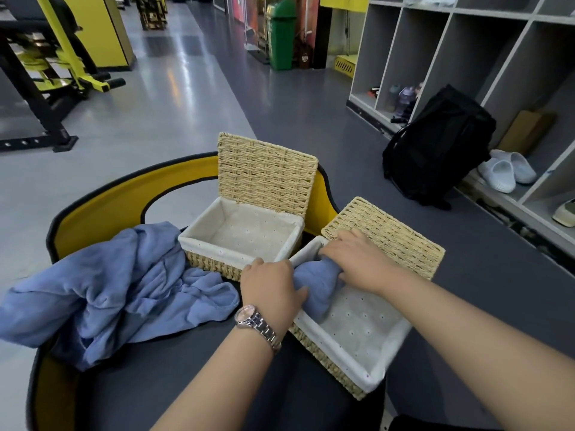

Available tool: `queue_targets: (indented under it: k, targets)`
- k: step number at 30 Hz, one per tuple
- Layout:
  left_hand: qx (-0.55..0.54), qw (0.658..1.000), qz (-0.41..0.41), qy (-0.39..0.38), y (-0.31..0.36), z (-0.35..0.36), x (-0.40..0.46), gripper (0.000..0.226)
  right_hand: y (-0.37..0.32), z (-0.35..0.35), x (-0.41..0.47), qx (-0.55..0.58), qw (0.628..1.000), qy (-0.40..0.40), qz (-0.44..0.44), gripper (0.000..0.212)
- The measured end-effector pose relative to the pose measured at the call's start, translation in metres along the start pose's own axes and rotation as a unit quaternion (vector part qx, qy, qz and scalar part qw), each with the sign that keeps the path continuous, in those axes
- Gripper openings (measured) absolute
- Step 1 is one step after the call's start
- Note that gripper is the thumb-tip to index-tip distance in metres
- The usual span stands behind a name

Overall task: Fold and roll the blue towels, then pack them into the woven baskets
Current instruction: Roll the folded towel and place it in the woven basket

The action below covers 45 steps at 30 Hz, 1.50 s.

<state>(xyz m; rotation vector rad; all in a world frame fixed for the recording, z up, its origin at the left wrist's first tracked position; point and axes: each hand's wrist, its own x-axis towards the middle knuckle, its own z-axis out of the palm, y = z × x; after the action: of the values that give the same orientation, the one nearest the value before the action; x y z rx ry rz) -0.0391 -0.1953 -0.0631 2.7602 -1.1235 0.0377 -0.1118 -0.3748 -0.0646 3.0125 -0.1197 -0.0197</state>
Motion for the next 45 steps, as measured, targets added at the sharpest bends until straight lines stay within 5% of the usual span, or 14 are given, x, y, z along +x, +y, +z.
queue_targets:
  k: [14,21,24,28,31,34,39,45]
  targets:
    - [0.039,0.997,-0.026,-0.059,0.001,0.003,0.0,0.015,-0.003,0.009,-0.002,0.032,0.997,0.007,0.071,0.019]
    - [0.025,0.999,-0.005,-0.027,0.004,0.003,-0.003,0.017,-0.009,0.006,-0.002,-0.033,0.999,-0.035,-0.013,0.048]
    - [0.017,0.999,0.0,-0.039,0.0,0.002,-0.005,0.018,-0.018,0.018,0.0,-0.065,0.997,-0.029,0.01,0.032]
    - [0.015,0.994,0.104,0.001,0.002,-0.005,-0.008,0.02,-0.021,0.008,-0.009,-0.058,0.998,0.016,0.02,0.032]
    - [0.008,0.96,0.279,0.018,0.018,-0.001,-0.016,0.031,-0.023,-0.01,-0.019,0.018,0.985,-0.156,0.073,0.031]
    - [0.054,0.948,0.3,-0.089,0.031,0.01,-0.028,0.046,-0.03,-0.005,-0.023,0.099,0.929,-0.337,0.115,0.034]
    - [0.08,0.946,0.287,-0.129,0.03,0.022,-0.032,0.054,-0.02,0.016,-0.024,0.118,0.953,-0.274,0.046,0.042]
    - [0.042,0.948,0.29,-0.124,0.029,0.025,-0.03,0.049,-0.028,0.021,-0.018,0.139,0.954,-0.264,0.042,0.022]
